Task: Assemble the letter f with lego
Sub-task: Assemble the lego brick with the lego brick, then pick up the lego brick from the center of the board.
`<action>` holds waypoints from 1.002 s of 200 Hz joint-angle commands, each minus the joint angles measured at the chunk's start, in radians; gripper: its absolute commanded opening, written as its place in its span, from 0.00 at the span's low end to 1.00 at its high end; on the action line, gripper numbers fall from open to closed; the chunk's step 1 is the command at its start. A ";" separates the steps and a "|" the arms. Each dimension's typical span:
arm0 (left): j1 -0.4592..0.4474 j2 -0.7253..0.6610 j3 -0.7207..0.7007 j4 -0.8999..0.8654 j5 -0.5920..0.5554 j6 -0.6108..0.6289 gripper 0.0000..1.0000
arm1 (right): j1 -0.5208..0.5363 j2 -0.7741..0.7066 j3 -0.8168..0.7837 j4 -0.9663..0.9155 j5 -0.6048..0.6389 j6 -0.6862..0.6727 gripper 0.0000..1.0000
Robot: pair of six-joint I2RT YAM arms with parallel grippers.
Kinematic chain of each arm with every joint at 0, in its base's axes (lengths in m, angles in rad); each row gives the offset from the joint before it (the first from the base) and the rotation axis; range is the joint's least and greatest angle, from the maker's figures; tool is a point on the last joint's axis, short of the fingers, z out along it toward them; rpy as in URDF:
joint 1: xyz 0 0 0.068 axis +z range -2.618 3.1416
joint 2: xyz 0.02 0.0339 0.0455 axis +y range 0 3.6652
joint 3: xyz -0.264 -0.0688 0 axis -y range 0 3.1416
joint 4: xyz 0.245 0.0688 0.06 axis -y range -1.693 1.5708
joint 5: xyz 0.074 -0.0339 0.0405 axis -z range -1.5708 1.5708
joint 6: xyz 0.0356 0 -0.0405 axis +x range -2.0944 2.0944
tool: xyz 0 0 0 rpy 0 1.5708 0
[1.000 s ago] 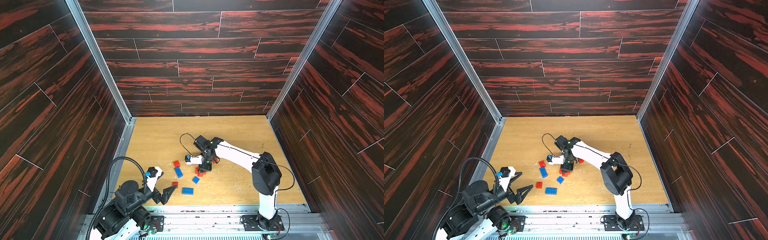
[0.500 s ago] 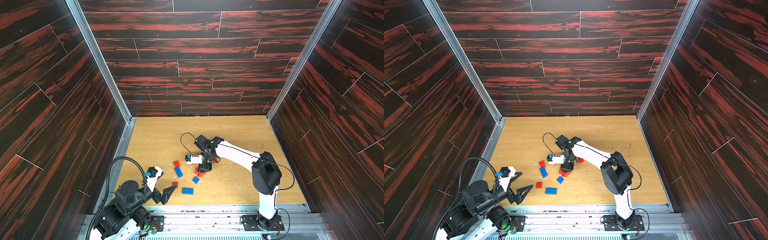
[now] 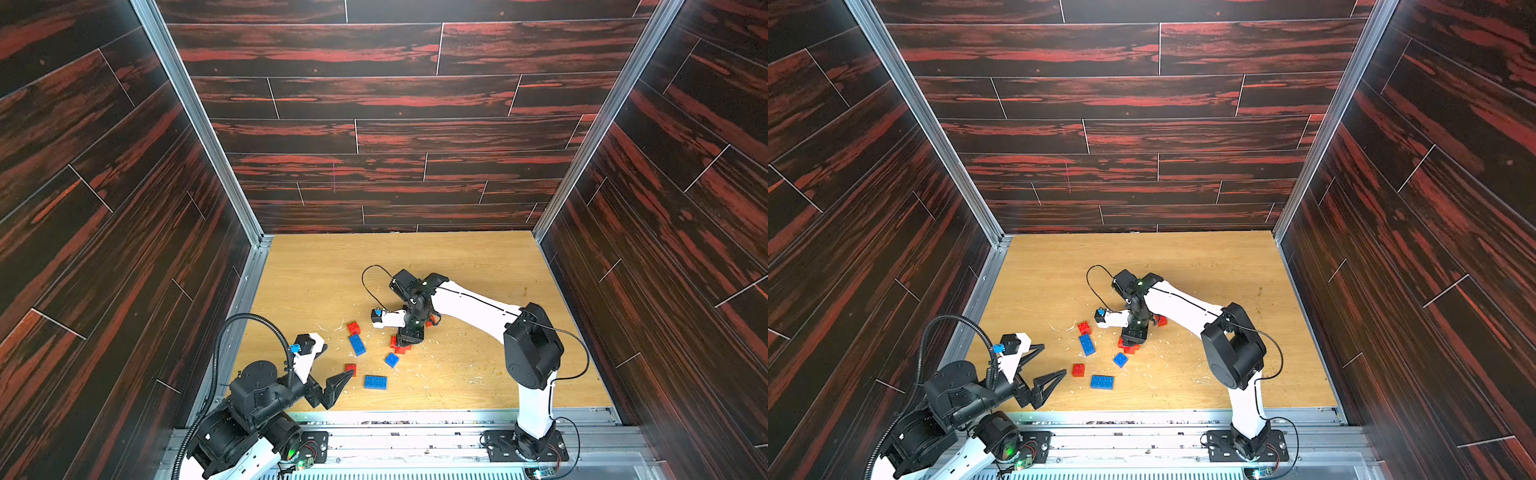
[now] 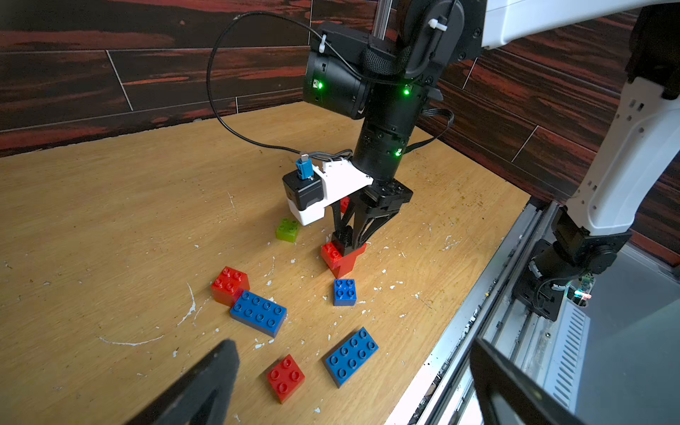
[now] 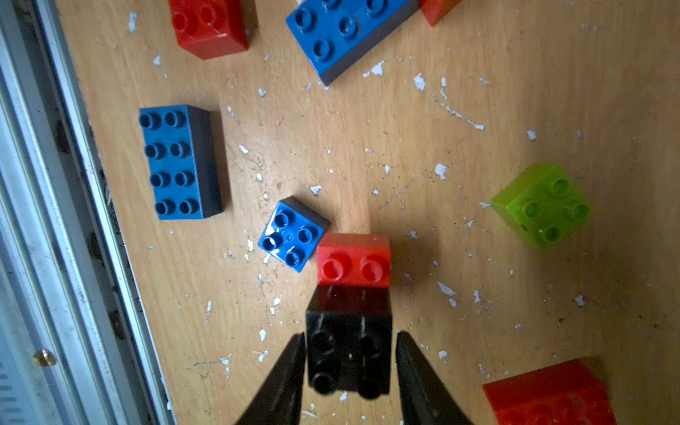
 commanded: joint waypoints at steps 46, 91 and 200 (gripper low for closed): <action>-0.004 0.002 -0.002 -0.002 0.000 0.001 1.00 | -0.010 -0.019 0.063 -0.048 -0.029 0.009 0.44; -0.003 -0.003 -0.002 -0.002 -0.003 0.001 1.00 | -0.016 -0.035 0.126 -0.048 -0.051 0.037 0.44; -0.004 -0.016 -0.002 -0.001 -0.007 0.001 1.00 | -0.080 0.191 0.424 -0.045 0.124 0.373 0.45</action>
